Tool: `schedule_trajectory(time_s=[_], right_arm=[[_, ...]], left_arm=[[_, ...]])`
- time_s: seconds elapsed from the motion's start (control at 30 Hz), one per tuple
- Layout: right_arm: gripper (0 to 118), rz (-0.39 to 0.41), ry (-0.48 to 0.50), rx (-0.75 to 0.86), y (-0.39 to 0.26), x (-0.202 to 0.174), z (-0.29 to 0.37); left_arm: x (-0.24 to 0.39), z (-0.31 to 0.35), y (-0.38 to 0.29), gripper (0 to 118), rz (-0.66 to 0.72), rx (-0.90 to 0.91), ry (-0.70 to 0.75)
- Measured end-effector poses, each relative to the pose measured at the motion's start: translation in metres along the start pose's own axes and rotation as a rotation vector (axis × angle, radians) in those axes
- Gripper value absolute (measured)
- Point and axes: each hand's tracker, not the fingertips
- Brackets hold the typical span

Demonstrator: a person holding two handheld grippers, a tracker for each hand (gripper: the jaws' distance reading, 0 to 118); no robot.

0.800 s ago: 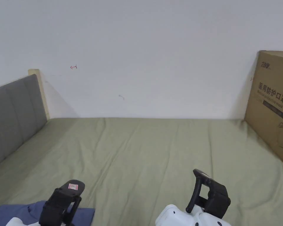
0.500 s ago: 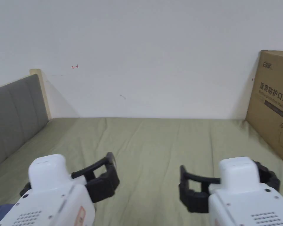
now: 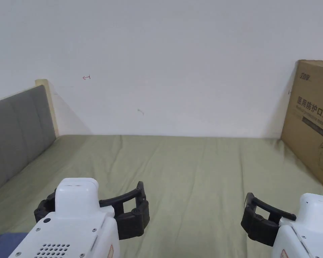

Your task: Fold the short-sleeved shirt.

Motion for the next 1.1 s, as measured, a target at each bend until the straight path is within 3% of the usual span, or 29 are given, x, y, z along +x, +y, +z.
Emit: schedule_trajectory(time_s=[0.13, 0.17, 0.2, 0.27, 0.3, 0.33, 0.43, 0.53, 0.83, 1.1], right_arm=[[117, 0.072, 0.002, -0.014, 0.0, 0.0, -0.004], [114, 0.115, -0.013, -0.017, 0.0, -0.002, -0.004], [103, 0.15, -0.017, -0.007, -0.001, -0.004, -0.004], [19, 0.212, -0.013, 0.02, -0.003, -0.009, 0.0], [10, 0.214, -0.021, 0.016, -0.003, -0.014, 0.001], [10, 0.212, -0.041, 0.006, -0.004, -0.015, -0.002], [10, 0.154, 0.045, -0.038, -0.004, -0.01, -0.005], [1, 0.195, 0.007, -0.019, -0.009, -0.013, -0.005], [0, 0.203, 0.022, -0.034, -0.007, -0.013, -0.008], [0, 0.199, 0.121, -0.035, -0.003, -0.037, -0.013]], left_arm=[[0.001, -0.001, -0.003, 115, -0.068, -0.017, 0.026], [0.002, -0.001, -0.004, 112, -0.086, -0.026, 0.034], [0.003, -0.001, -0.005, 104, -0.09, -0.033, 0.035], [0.007, 0.001, -0.007, 50, -0.101, -0.034, 0.015], [0.009, 0.0, -0.008, 22, -0.106, -0.035, 0.02], [0.011, -0.002, -0.008, 4, -0.119, -0.046, 0.034], [0.009, -0.002, -0.01, 3, -0.119, -0.049, 0.041], [0.01, -0.001, -0.011, 0, -0.108, -0.056, 0.013], [0.01, -0.008, -0.012, 0, -0.1, -0.072, -0.001], [-0.008, -0.001, -0.005, 0, -0.105, -0.064, 0.054]])
